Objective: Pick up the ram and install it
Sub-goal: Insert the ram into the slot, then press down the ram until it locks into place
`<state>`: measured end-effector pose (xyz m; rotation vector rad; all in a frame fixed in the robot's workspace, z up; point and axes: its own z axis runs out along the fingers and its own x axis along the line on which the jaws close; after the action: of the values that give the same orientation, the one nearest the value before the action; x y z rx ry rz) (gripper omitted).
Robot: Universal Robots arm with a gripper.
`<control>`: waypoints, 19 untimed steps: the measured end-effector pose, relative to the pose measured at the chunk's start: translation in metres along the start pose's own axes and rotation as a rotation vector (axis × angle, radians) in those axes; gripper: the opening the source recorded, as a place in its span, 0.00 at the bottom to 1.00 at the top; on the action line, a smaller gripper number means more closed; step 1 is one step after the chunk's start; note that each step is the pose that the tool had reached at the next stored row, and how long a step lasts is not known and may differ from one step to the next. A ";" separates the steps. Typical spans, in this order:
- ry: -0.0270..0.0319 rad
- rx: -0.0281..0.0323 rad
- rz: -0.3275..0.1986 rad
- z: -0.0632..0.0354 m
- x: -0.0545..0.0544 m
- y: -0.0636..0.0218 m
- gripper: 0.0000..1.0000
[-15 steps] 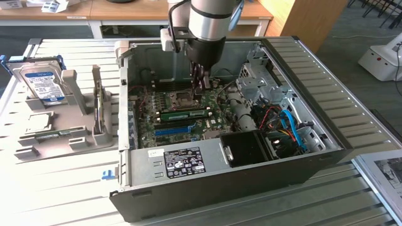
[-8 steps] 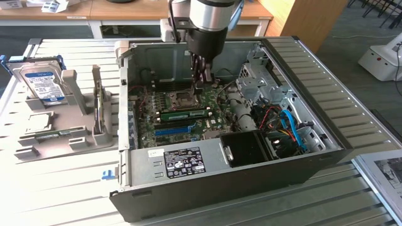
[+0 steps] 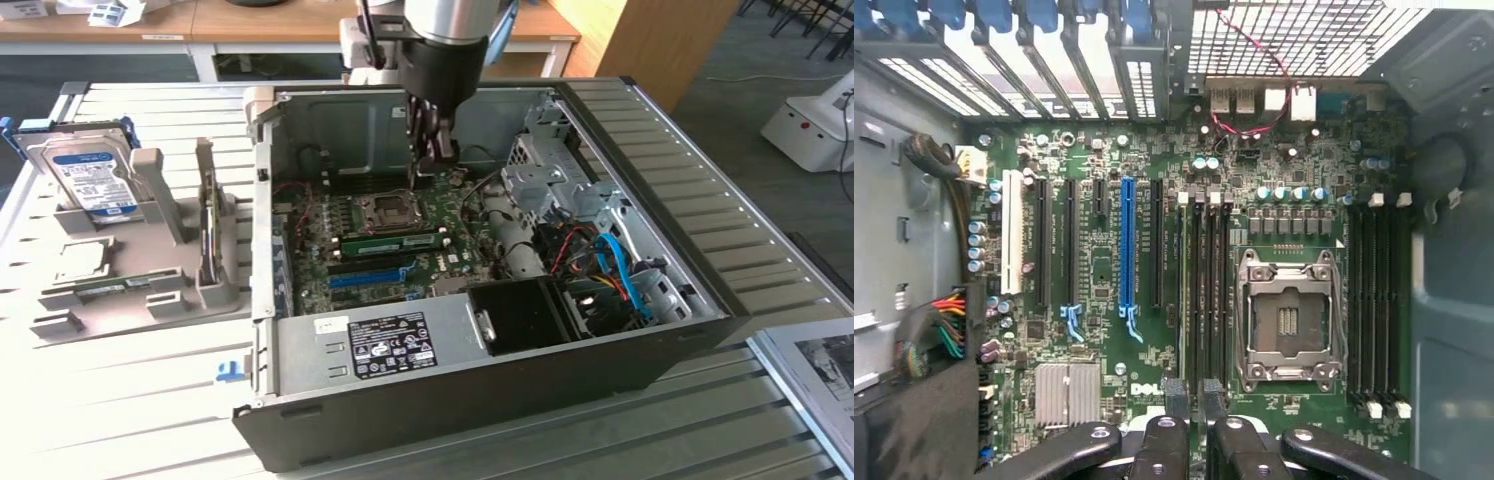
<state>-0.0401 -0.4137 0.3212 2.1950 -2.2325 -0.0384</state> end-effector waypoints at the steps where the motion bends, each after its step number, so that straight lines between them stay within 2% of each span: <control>1: 0.0002 0.0000 0.000 -0.0020 0.000 0.0000 0.19; 7: 0.0007 0.0000 0.000 -0.0123 0.000 0.0003 0.19; 19: 0.0006 0.0000 0.000 -0.0123 0.000 0.0003 0.19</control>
<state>-0.0401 -0.4137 0.3335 2.1947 -2.2321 -0.0377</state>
